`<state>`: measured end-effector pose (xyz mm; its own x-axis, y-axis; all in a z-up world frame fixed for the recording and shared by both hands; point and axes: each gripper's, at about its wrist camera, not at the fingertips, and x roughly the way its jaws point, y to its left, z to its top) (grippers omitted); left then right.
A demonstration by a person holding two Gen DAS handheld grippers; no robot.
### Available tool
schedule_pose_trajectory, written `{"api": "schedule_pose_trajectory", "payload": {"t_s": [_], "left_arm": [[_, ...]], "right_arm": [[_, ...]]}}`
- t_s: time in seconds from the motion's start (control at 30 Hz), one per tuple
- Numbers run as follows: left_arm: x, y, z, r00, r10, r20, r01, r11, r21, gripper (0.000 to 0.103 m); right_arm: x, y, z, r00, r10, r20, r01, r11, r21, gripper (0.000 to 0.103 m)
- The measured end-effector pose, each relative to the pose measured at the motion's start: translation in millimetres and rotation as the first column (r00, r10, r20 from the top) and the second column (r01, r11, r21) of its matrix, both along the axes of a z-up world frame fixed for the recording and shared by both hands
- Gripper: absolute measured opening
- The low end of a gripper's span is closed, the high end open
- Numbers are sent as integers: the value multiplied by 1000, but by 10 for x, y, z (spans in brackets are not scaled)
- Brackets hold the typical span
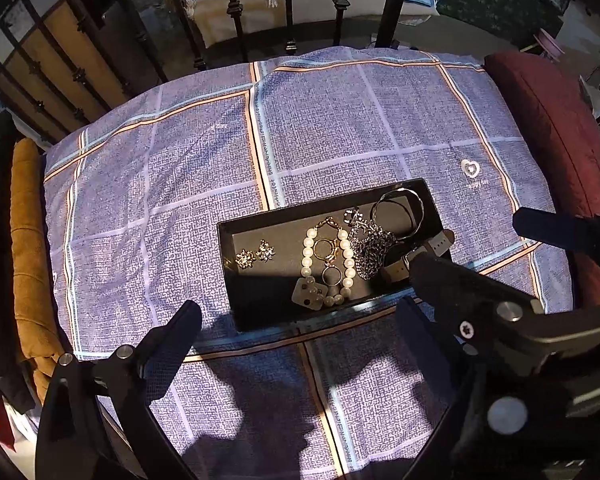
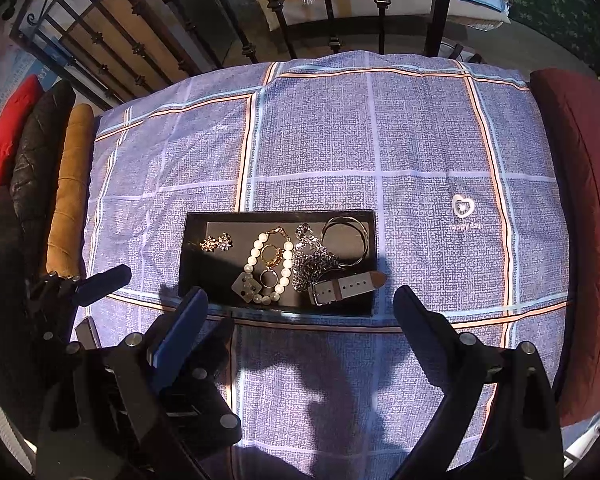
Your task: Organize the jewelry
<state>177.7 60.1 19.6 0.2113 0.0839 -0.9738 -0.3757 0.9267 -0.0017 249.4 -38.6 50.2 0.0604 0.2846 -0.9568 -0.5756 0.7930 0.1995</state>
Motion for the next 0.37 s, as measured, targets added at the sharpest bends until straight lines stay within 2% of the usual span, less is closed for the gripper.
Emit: {"api": "schedule_pose_trajectory", "payload": {"t_s": [0.37], "left_arm": [[26, -61, 32, 1000, -14, 7, 14, 1000, -9, 96]], "right_arm": [[18, -14, 3, 1000, -4, -1, 4, 1000, 0, 93]]}}
